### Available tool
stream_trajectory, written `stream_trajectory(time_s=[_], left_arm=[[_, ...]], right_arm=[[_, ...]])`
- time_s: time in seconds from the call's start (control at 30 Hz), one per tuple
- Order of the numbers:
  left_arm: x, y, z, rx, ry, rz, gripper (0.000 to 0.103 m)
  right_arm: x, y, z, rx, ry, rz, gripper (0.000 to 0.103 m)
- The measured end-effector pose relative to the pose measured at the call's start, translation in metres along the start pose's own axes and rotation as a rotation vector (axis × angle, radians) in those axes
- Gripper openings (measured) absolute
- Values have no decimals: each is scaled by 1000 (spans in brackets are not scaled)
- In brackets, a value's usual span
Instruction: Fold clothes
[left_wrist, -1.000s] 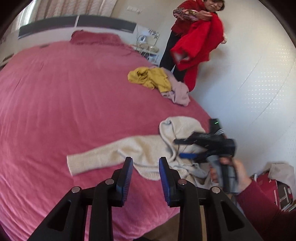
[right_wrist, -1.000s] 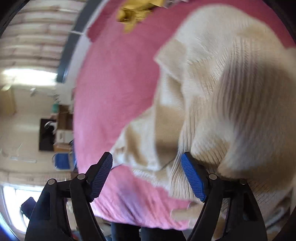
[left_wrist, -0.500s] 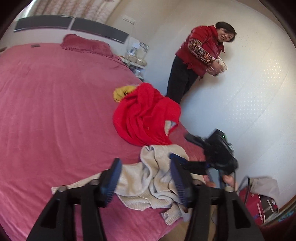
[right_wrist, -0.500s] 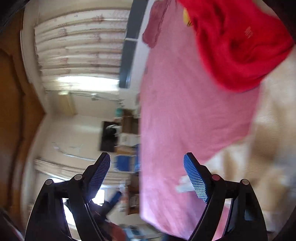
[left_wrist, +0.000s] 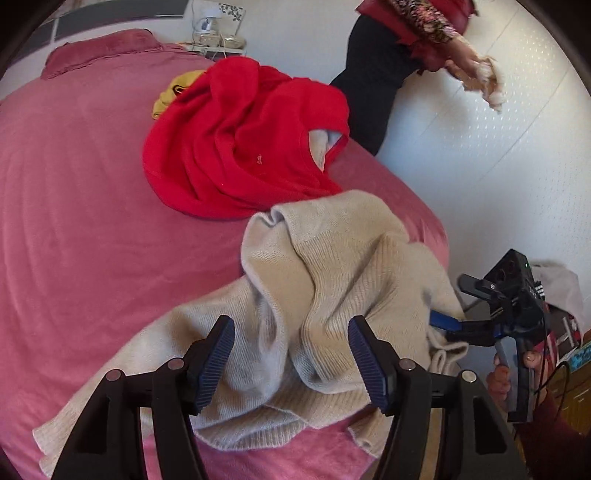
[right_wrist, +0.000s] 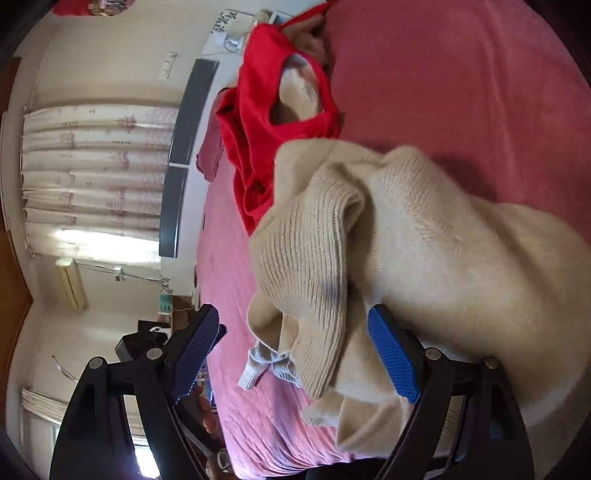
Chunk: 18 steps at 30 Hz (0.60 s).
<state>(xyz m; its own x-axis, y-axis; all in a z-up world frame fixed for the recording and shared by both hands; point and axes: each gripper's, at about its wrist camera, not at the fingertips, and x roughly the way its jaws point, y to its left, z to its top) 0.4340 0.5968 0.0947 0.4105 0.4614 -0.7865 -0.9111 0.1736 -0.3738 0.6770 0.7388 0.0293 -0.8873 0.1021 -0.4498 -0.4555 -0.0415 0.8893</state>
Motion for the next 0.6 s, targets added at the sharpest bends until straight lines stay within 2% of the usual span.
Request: stream_trajectory(time_s=[0.13,0.17,0.23,0.27,0.3,0.33,0.4,0.43,0.47,0.5,0.53,0.6], left_arm=[[31,1,0,1,76,32,67],[36,1,0,-11,77,31,65],[43,6,1,-48,72,56,61],[43,9,1,-73,66,55,48],[42,10,2,-85,54,60,39],[42,10,3,-84,49,89,35],[45,10,5,-100,64,88,18],[46,8,7,-94,68,93,14],[48,4,8,-79,77,105,8],[50,2,9,-76,87,97,8],[51,-1,9,-72,96,90,7],[54,-3,9,-80,108,91,3]], right_arm=[[28,1,12,-32,-7,60,84],[36,5,13,-36,-6,91,77],[53,12,14,-68,13,126,76],[58,13,16,-82,20,91,76],[60,11,18,-75,20,49,80],[62,10,21,-59,17,17,80],[60,10,21,-69,9,-37,78],[58,14,20,-89,3,-79,73],[56,18,18,-113,0,-122,52],[56,23,15,-147,5,-179,17],[57,30,13,-189,17,-250,12],[56,39,10,-249,24,-315,12]])
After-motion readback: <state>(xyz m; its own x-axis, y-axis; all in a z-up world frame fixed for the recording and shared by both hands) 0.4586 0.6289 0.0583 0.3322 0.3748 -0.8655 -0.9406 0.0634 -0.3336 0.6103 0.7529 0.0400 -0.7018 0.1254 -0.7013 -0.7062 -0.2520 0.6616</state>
